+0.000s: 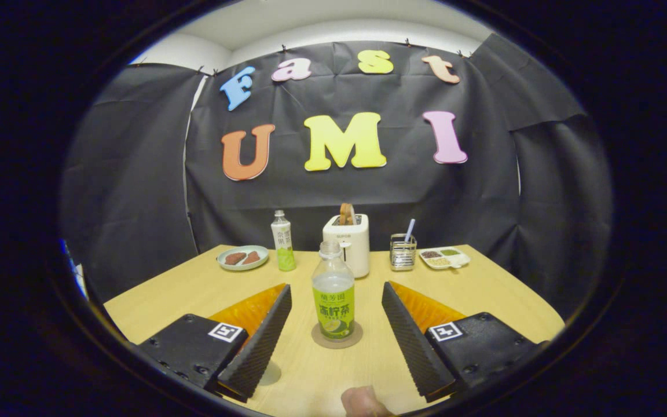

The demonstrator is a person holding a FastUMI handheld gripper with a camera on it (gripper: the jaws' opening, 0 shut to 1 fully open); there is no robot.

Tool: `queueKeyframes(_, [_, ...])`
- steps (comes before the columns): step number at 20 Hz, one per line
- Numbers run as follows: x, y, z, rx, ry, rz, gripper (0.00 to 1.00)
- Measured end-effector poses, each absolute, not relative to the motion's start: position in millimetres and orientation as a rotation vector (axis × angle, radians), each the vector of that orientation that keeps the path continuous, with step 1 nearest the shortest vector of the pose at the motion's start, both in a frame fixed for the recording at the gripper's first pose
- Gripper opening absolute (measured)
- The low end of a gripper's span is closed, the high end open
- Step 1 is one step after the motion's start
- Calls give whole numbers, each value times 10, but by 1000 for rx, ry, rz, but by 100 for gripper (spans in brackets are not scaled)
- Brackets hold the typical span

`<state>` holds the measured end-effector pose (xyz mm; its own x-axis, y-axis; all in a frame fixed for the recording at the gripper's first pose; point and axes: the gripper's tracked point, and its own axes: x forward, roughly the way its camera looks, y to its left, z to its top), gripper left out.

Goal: Take the bottle from table, then pour the juice into the cup, finally place the bottle on the coaster

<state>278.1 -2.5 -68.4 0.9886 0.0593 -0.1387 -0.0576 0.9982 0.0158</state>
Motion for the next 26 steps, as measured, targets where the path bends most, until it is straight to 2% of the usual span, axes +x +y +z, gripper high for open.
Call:
queueKeyframes(13, [834,-617,-211,55,113,41,100])
queueKeyframes(21, [275,-600,-405,59,133,27,100])
queueKeyframes(26, [160,-630,-444,91,109,11,100])
